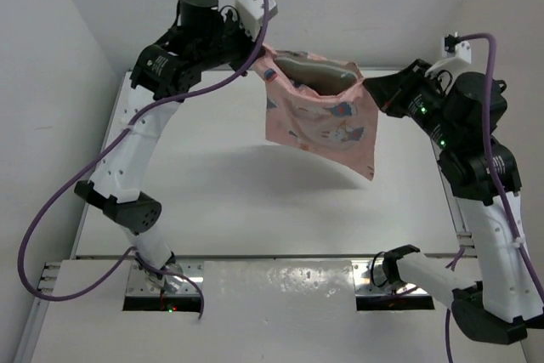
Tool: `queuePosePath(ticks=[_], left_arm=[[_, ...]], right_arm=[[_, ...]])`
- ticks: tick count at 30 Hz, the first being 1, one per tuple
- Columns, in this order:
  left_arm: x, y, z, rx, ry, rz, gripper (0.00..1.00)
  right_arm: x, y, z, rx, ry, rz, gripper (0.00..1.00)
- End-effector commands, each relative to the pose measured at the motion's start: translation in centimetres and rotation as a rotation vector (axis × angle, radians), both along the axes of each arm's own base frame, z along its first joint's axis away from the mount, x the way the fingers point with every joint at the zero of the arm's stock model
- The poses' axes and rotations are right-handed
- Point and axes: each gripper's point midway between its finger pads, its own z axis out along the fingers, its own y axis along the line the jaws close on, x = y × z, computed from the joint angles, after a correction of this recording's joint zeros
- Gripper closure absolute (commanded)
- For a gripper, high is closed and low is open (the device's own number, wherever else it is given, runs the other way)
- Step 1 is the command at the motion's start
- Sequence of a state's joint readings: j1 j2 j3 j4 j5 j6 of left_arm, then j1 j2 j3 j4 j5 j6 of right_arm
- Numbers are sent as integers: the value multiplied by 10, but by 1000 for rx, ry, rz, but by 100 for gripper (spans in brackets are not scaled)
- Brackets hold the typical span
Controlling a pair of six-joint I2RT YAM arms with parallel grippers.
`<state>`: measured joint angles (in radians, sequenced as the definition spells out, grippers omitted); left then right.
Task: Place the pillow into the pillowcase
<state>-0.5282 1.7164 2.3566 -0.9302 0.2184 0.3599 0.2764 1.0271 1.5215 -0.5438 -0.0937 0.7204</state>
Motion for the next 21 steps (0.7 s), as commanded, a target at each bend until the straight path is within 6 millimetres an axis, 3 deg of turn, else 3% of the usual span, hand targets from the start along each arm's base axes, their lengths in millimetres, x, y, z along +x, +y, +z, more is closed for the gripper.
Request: queuePosePath(ticks=[1, 4, 5, 6, 7, 8, 9, 10, 12, 13, 14, 15, 16, 17, 18, 19, 21], left_arm=[[12, 9, 43, -78, -117, 66, 100], [2, 20, 101, -159, -256, 91, 100], [-5, 25, 113, -173, -284, 97, 100], [-4, 25, 106, -163, -265, 100, 100], [-2, 23, 94, -141, -234, 95, 100], [6, 19, 56, -84, -144, 95, 100], [11, 16, 34, -58, -93, 99, 100], [18, 12, 2, -31, -21, 104, 100], [19, 12, 12, -45, -40, 107, 100], [12, 18, 49, -97, -120, 117, 100], [13, 20, 65, -119, -163, 131, 100], [12, 27, 81, -137, -203, 162, 100], [9, 33, 94, -155, -236, 180, 100], [13, 38, 92, -145, -236, 210, 100], [16, 40, 84, -132, -219, 230, 100], [25, 42, 58, -96, -160, 266, 100], [33, 50, 35, -57, -118, 327, 100]], right_arm=[[11, -7, 30, -41, -62, -41, 100], [1, -17, 92, -85, -175, -61, 100], [-9, -22, 119, -90, -231, -74, 100], [-12, -28, 125, -89, -247, -102, 100], [-13, -28, 103, -104, -209, -99, 100], [-12, -31, 98, -84, -228, -119, 100], [-6, -31, 75, -81, -200, -132, 100], [5, -30, 35, -85, -149, -140, 100], [12, -29, 20, -99, -98, -144, 100], [2, -29, 44, -97, -124, -132, 100], [9, -26, 49, -114, -119, -120, 100], [1, -27, 76, -98, -173, -116, 100], [1, -27, 79, -95, -180, -117, 100], [-4, -27, 83, -82, -196, -117, 100], [5, -25, 57, -96, -148, -113, 100], [4, -25, 55, -83, -167, -118, 100], [12, -23, 28, -99, -107, -117, 100]])
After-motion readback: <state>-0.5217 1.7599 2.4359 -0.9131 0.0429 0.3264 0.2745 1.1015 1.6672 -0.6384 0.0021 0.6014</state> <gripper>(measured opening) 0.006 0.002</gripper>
